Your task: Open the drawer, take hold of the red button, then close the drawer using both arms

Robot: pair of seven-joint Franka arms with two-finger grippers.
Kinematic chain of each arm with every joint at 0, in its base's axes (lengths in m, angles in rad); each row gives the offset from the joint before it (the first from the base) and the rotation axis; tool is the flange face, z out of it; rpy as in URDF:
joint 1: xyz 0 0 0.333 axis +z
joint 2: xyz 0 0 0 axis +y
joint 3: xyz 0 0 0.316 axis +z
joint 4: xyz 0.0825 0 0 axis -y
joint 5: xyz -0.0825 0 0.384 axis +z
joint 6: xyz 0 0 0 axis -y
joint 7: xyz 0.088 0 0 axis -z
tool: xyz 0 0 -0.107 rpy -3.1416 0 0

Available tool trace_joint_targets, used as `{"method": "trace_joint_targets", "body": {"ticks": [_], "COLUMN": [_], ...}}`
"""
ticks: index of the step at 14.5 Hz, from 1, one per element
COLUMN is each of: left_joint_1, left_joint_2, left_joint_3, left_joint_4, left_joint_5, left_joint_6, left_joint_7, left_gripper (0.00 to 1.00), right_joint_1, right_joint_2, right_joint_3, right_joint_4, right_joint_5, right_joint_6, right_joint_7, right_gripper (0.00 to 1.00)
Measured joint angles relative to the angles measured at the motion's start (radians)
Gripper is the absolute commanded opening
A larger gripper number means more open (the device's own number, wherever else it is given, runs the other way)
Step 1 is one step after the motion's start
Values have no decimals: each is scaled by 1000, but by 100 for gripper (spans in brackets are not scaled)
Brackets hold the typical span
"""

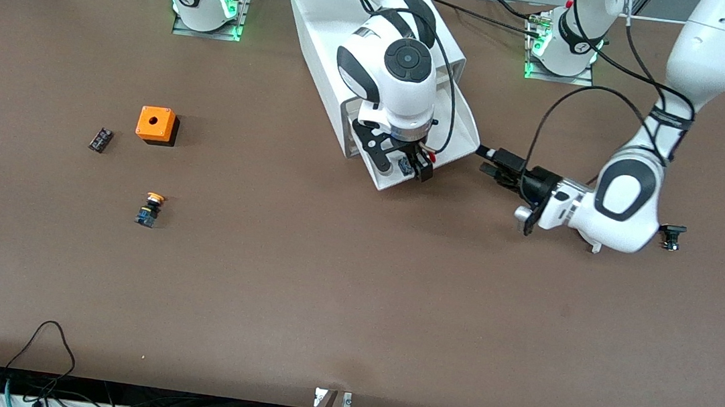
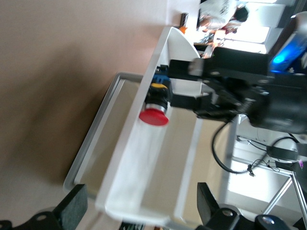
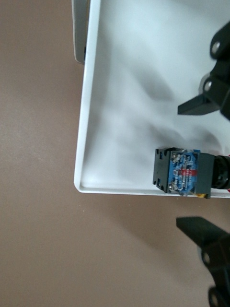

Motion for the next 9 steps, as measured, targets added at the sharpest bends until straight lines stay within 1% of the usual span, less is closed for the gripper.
{"method": "trace_joint_targets", "body": {"ticks": [1,3,4,7,9], "left_joint_1": [14,30,33,31,26], "left_joint_2": [-3,-10,-13,-22,-27], "left_joint_3": [0,1,1,-3,-14], "left_joint_4": [43,133,186,363,458], "left_joint_5": [44,134,181,322,425], "left_joint_6": [-42,-121,-161,-273,-307], "left_joint_7": [-48,-159,-228,-431,-532], "left_gripper": [100,100,100,100,100], "right_joint_1": [0,0,0,0,-1], "right_joint_2": [0,0,0,0,-2], "right_joint_3": [-1,-2,-2,-3,-9], "right_joint_4": [-1,-1,-2,-1,7], "right_joint_5": [-1,-4,-9,-18,-21], "right_joint_6": [0,0,1,1,0], "right_joint_7": [0,-1,-1,-6,-15], "right_gripper": [47,12,0,0,0]}}
